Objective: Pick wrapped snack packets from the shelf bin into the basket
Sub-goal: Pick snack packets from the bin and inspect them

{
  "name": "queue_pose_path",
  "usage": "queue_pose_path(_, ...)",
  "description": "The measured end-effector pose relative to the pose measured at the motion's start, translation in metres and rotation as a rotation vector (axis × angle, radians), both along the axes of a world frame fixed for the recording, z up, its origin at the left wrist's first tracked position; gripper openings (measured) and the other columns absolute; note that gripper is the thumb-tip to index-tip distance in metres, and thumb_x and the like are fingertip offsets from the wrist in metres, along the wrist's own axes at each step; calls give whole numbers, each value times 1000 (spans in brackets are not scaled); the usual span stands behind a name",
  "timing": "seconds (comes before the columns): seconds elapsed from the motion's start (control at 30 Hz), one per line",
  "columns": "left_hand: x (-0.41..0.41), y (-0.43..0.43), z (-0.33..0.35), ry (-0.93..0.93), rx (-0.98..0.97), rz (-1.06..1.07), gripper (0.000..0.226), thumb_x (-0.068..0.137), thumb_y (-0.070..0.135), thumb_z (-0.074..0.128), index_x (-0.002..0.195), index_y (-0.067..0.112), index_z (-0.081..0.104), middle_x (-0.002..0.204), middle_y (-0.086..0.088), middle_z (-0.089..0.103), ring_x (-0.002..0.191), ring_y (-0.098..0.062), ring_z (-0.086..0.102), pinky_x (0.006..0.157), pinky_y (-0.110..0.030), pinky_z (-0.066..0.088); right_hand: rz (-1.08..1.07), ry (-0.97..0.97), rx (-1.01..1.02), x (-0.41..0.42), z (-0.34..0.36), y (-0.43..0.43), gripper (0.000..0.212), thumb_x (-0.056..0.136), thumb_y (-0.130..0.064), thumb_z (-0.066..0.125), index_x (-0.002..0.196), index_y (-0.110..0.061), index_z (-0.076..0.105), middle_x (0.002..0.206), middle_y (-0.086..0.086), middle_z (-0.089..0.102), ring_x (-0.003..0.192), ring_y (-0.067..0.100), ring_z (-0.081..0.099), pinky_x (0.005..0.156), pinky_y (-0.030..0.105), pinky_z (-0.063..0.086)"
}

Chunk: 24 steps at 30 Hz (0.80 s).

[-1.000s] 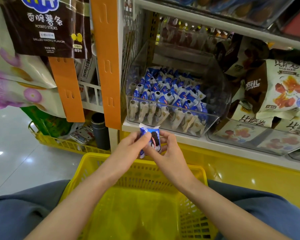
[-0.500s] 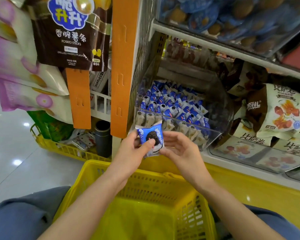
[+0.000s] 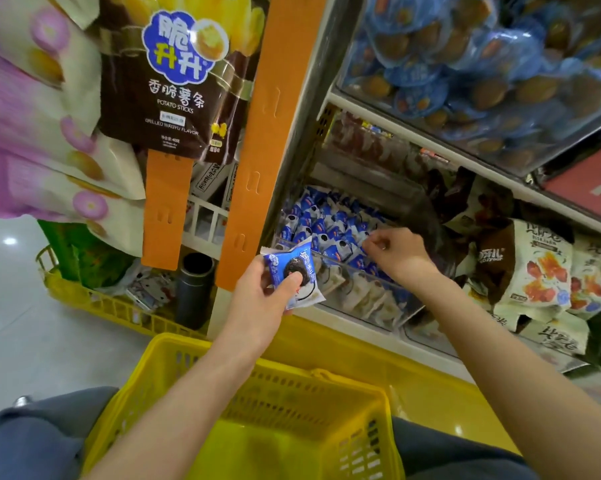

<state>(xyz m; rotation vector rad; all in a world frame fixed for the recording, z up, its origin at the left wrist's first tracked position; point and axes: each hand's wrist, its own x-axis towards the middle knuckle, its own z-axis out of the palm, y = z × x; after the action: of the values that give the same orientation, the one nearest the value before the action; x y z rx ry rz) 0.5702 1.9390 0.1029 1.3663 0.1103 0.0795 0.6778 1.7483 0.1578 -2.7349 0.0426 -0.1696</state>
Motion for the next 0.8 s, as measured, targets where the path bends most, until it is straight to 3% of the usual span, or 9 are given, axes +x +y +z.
queue_pose_path(0.13,0,3,2,8,-5,0,25,90,24,57,114,26,51,107,3,62,93,-8,62,72,-24,56,-1,238,-99,10,-4,-1,31,90,-35,57,80,-8,70,91,17,69,81,28,63,70,33,48)
queue_pose_path(0.23,0,4,1,11,-15,-11,25,90,24,57,115,25,51,107,2,62,91,-8,62,65,-19,54,-11,270,-76,15,-7,0,46,87,-37,61,99,7,67,108,26,64,98,39,60,85,44,50)
queue_pose_path(0.3,-2,3,1,19,-23,-30,26,90,24,56,116,25,51,107,2,63,91,-9,63,59,-16,52,-12,247,-59,16,-11,0,41,84,-34,66,99,5,67,115,20,64,102,33,61,88,37,51)
queue_pose_path(0.37,-3,3,2,22,-25,-45,23,91,25,56,113,26,52,103,4,65,86,-9,63,55,-12,49,-25,222,-22,17,-15,-2,23,81,-26,70,97,-10,70,115,8,66,102,20,61,83,26,47)
queue_pose_path(0.47,-6,2,3,21,-11,-57,15,90,25,56,104,30,53,95,8,66,82,-6,64,56,-11,50,-39,203,22,17,-17,-6,7,78,-19,71,77,-24,66,99,-3,67,94,13,60,83,26,48)
queue_pose_path(0.57,-9,2,3,20,5,-61,15,91,25,55,105,28,55,93,8,66,81,-7,64,56,-11,50,-38,90,114,11,-15,-6,21,80,-14,67,67,-29,63,86,-8,63,80,9,59,76,24,47)
queue_pose_path(0.7,-15,1,3,25,29,-80,27,91,26,53,119,23,51,98,4,65,84,-7,62,56,-12,49,-9,-212,332,-8,-2,-4,20,86,-10,58,79,-28,62,79,-8,62,69,8,60,65,23,52)
queue_pose_path(0.8,-17,0,1,22,44,-69,26,91,26,52,117,24,48,107,3,65,90,-4,61,67,-17,46,97,-387,573,-28,18,-2,16,87,-9,60,85,-24,60,80,-3,64,70,6,61,59,16,52)
